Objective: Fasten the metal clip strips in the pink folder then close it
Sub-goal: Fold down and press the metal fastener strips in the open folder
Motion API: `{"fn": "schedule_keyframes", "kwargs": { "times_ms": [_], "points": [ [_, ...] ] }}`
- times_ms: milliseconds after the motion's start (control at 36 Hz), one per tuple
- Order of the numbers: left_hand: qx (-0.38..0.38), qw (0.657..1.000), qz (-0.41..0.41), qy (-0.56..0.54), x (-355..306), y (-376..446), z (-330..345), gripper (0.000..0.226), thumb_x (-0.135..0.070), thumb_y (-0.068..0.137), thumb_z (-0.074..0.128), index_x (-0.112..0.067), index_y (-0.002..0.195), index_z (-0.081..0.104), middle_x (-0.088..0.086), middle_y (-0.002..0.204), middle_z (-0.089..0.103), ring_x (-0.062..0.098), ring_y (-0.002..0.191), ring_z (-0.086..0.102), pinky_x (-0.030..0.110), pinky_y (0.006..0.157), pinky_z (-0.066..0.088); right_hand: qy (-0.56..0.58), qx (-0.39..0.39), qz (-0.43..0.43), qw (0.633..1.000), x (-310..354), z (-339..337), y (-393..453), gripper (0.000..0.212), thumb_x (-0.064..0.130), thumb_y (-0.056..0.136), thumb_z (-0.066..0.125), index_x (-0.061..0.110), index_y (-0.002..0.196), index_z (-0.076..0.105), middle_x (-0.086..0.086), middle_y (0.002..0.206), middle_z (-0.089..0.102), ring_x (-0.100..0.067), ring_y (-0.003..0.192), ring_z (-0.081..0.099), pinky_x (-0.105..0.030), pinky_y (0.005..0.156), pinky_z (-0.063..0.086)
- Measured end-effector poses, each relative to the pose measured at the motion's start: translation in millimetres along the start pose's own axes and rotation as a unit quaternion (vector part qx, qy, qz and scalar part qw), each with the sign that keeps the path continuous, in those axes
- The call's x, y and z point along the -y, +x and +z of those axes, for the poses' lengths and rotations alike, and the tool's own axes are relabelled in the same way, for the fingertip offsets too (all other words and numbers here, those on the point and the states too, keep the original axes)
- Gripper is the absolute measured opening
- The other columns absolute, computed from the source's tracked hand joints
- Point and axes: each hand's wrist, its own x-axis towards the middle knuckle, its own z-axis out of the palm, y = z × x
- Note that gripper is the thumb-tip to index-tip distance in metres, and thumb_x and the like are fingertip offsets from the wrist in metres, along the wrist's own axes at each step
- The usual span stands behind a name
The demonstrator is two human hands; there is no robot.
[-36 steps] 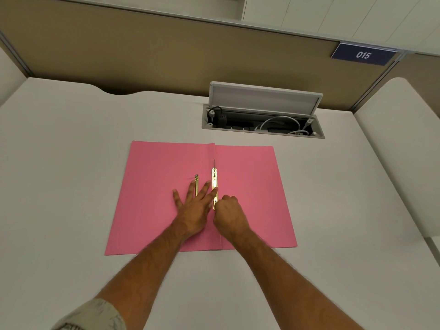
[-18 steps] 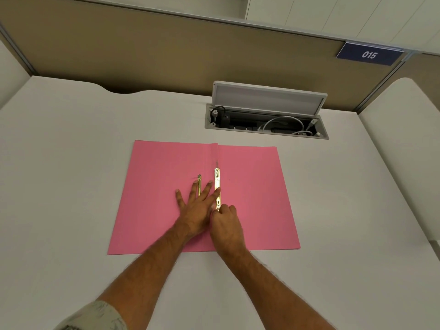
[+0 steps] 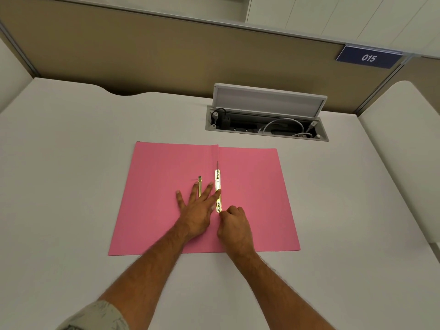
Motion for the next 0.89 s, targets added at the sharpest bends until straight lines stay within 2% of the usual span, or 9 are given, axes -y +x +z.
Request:
{"fn": "schedule_keyframes", "kwargs": {
  "times_ms": [111, 194, 278, 361, 444, 583, 667, 778, 889],
  "points": [
    [0.001, 1.0, -0.002, -0.002, -0.6, -0.6, 0.3, 0.057, -0.033, 0.108, 0.029, -0.049, 0.156, 0.004, -0.019, 0.168, -0.008, 0.025, 0.155, -0.017, 0.076, 0.108, -0.015, 0.046, -0.02, 0.013, 0.999, -2.1, -0.8, 1.8, 0.027, 0.012, 0.096, 0.048, 0.002, 0.108, 0.07, -0.013, 0.1, 0.066, -0.028, 0.101, 0.054, -0.034, 0.082, 0.044],
    [0.0, 1.0, 0.002, -0.01, -0.9, -2.1, -1.6, 0.057, -0.033, 0.108, 0.029, -0.05, 0.156, 0.003, -0.019, 0.168, -0.008, 0.025, 0.155, -0.018, 0.075, 0.108, -0.016, 0.113, -0.023, 0.023, 0.993, -6.2, -3.9, 5.2, 0.03, 0.015, 0.094, 0.054, 0.006, 0.12, 0.066, -0.01, 0.108, 0.064, -0.027, 0.104, 0.054, -0.034, 0.086, 0.047],
    [0.001, 1.0, 0.001, -0.018, -1.9, -3.5, -5.2, 0.056, -0.035, 0.108, 0.029, -0.05, 0.156, 0.004, -0.019, 0.168, -0.008, 0.025, 0.155, -0.018, 0.075, 0.109, -0.016, 0.171, 0.035, 0.019, 0.984, -16.3, -11.4, 12.1, 0.061, 0.013, 0.087, 0.065, 0.011, 0.145, 0.046, -0.008, 0.132, 0.053, -0.025, 0.12, 0.051, -0.035, 0.103, 0.046],
    [0.005, 1.0, -0.003, -0.031, -2.7, -4.7, -9.9, 0.054, -0.039, 0.108, 0.028, -0.05, 0.156, 0.008, -0.02, 0.168, -0.004, 0.023, 0.156, -0.015, 0.074, 0.11, -0.015, 0.185, 0.122, 0.002, 0.975, -28.1, -20.2, 19.3, 0.099, 0.019, 0.074, 0.082, 0.016, 0.156, 0.027, -0.004, 0.157, 0.029, -0.023, 0.141, 0.032, -0.036, 0.117, 0.034],
    [0.008, 0.999, -0.004, -0.037, -3.1, -4.7, -14.7, 0.054, -0.04, 0.107, 0.031, -0.05, 0.156, 0.011, -0.02, 0.168, 0.0, 0.023, 0.156, -0.013, 0.073, 0.111, -0.015, 0.143, 0.162, -0.028, 0.976, -34.5, -25.9, 25.9, 0.119, 0.027, 0.066, 0.09, 0.019, 0.159, 0.015, 0.002, 0.165, 0.012, -0.021, 0.146, 0.018, -0.03, 0.116, 0.024],
    [0.011, 0.999, -0.007, -0.03, -6.2, -5.6, -25.0, 0.059, -0.035, 0.105, 0.041, -0.047, 0.156, 0.016, -0.013, 0.169, 0.002, 0.024, 0.157, -0.005, 0.07, 0.116, -0.007, 0.07, 0.173, -0.077, 0.979, -37.3, -30.0, 31.9, 0.124, 0.032, 0.066, 0.09, 0.02, 0.16, 0.008, 0.004, 0.167, 0.009, -0.025, 0.142, 0.02, -0.038, 0.116, 0.029],
    [-0.017, 0.999, -0.025, -0.021, -2.3, -8.3, -31.5, 0.06, -0.033, 0.103, 0.044, -0.045, 0.157, 0.019, -0.007, 0.17, 0.001, 0.027, 0.157, -0.002, 0.065, 0.119, -0.003, 0.035, 0.173, -0.104, 0.979, -36.0, -30.1, 33.6, 0.123, 0.033, 0.068, 0.089, 0.022, 0.16, 0.009, 0.006, 0.167, 0.009, -0.026, 0.138, 0.024, -0.04, 0.113, 0.036],
    [-0.063, 0.994, -0.084, -0.02, 12.8, -13.5, -41.8, 0.06, -0.034, 0.102, 0.044, -0.037, 0.158, 0.021, 0.002, 0.17, 0.007, 0.03, 0.156, 0.003, 0.062, 0.122, 0.001, 0.001, 0.176, -0.118, 0.977, -34.4, -30.4, 36.0, 0.121, 0.036, 0.068, 0.088, 0.023, 0.16, 0.01, 0.009, 0.167, 0.006, -0.026, 0.136, 0.024, -0.042, 0.111, 0.039],
    [-0.104, 0.976, -0.192, -0.008, 37.5, -22.0, -57.2, 0.06, -0.035, 0.101, 0.047, -0.022, 0.156, 0.029, 0.014, 0.168, 0.012, 0.038, 0.154, 0.009, 0.061, 0.121, 0.007, -0.014, 0.181, -0.113, 0.977, -33.3, -32.1, 38.3, 0.123, 0.04, 0.068, 0.088, 0.02, 0.16, 0.01, 0.011, 0.167, 0.006, -0.024, 0.138, 0.023, -0.041, 0.112, 0.04]
  ]
}}
